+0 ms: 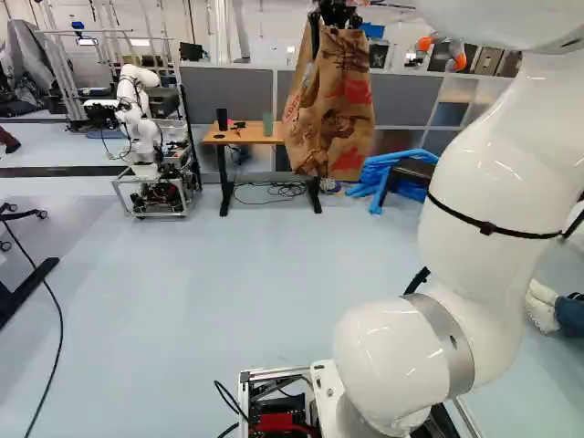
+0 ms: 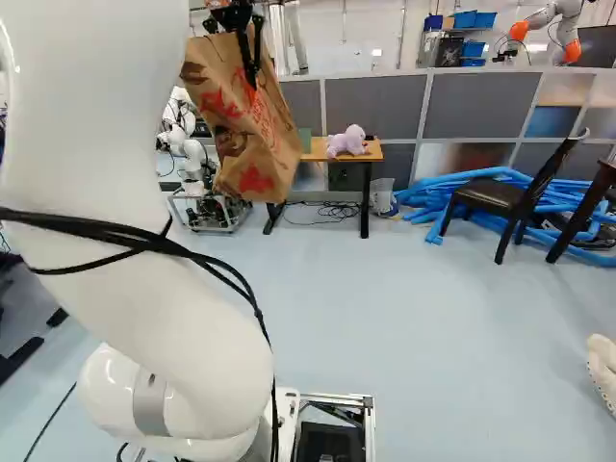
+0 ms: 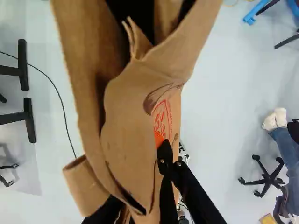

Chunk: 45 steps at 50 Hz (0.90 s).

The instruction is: Pick up the bag on the ground and place it on the table

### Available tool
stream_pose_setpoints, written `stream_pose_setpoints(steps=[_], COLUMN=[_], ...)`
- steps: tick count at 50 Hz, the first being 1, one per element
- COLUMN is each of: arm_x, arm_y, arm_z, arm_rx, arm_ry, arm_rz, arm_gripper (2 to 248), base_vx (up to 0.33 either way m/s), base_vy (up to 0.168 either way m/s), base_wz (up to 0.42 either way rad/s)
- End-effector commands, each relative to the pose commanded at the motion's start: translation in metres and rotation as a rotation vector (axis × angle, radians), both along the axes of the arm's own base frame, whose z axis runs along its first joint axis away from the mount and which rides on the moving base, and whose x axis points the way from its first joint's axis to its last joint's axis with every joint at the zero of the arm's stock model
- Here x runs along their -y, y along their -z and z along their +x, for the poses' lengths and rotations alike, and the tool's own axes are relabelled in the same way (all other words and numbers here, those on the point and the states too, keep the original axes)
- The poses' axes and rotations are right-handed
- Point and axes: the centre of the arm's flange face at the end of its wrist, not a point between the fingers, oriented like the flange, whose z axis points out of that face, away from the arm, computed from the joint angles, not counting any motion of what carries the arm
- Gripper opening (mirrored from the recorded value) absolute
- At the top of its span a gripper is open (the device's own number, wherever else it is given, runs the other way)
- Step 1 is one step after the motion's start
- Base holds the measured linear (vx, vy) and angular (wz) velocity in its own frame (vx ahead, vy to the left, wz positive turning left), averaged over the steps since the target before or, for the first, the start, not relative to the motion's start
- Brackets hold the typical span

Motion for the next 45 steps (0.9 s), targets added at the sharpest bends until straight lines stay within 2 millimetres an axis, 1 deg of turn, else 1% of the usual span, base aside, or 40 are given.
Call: stream_pose_setpoints(steps=[17,45], arm_x=[0.001,0.001], arm_y=[-0.021,-0.023], arm_z=[-0.012,-0.013], arm_rx=[0.007,0.008], arm_ry=[0.001,0.001], arm_rz=[0.000,0.001], arm_gripper=[21,21], base_vx=[0.000,0.000], base_vy=[0.000,0.000], base_wz=[0.000,0.000])
